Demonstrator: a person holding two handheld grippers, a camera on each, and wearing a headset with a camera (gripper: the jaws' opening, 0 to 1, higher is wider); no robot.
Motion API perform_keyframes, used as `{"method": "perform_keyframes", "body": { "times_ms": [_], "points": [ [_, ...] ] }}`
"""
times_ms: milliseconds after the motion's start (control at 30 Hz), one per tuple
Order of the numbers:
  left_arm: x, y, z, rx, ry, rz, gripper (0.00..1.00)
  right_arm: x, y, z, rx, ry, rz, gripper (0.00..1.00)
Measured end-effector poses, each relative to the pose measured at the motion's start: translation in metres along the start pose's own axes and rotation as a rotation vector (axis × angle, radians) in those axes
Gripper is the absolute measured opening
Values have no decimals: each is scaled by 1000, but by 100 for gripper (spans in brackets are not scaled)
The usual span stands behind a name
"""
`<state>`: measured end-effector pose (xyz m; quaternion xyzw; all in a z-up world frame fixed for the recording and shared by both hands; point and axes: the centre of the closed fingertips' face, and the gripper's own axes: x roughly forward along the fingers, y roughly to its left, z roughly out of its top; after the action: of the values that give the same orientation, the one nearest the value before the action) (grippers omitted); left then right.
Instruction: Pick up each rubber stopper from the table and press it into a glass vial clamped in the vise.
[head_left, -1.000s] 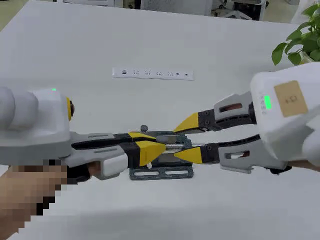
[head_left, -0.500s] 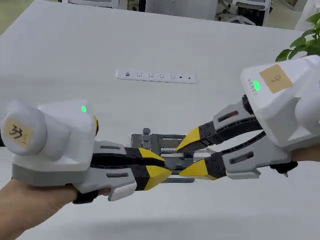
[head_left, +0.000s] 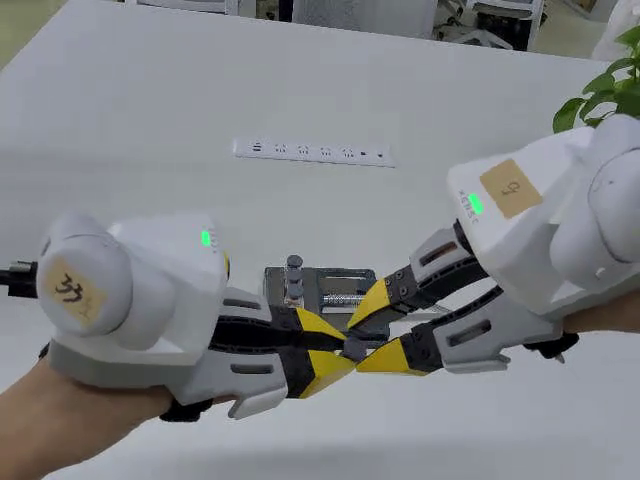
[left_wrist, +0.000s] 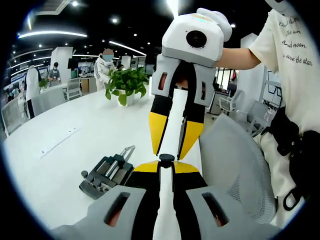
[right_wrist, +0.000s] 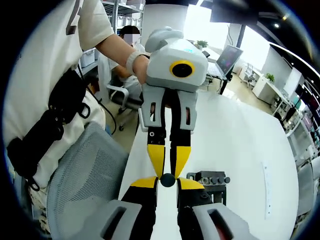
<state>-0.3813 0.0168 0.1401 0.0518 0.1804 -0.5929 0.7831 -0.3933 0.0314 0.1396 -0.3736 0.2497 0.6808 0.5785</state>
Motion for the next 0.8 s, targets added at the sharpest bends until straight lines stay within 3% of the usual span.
{"method": "perform_keyframes", "body": {
  "times_ms": [533,800],
  "points": [
    [1,-5,-4,31,30,-30,4,3,6,-4,-38,43,38,8],
    [2,-5,-8,60,67,-35,4,7,6,-5,-49,79,52,7]
  ]
}}
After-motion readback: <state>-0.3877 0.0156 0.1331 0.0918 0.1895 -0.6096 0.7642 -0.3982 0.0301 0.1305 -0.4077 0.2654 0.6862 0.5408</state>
